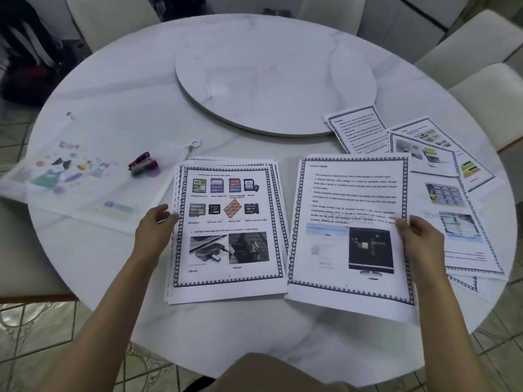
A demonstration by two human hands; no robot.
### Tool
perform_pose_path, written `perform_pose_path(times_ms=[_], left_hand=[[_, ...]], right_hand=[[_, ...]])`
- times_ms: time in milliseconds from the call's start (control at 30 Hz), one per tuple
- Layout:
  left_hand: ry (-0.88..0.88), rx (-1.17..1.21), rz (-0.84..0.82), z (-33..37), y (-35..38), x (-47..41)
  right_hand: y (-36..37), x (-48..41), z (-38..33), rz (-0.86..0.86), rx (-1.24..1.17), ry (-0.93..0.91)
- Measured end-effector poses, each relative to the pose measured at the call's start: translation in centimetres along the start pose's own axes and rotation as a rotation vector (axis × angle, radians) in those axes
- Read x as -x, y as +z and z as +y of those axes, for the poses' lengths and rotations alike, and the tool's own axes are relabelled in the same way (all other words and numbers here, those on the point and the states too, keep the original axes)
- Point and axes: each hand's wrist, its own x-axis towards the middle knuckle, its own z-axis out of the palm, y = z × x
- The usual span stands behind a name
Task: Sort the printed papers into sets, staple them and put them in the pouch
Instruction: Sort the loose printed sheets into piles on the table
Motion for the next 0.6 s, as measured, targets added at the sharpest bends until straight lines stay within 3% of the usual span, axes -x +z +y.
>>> perform_pose_path(times_ms=[600], left_hand=[[-0.123,0.131,-0.137,0.8,-0.1,-1.0]], right_hand=[[13.1,0.6,-8.5,-0.238,-0.031,-0.124]])
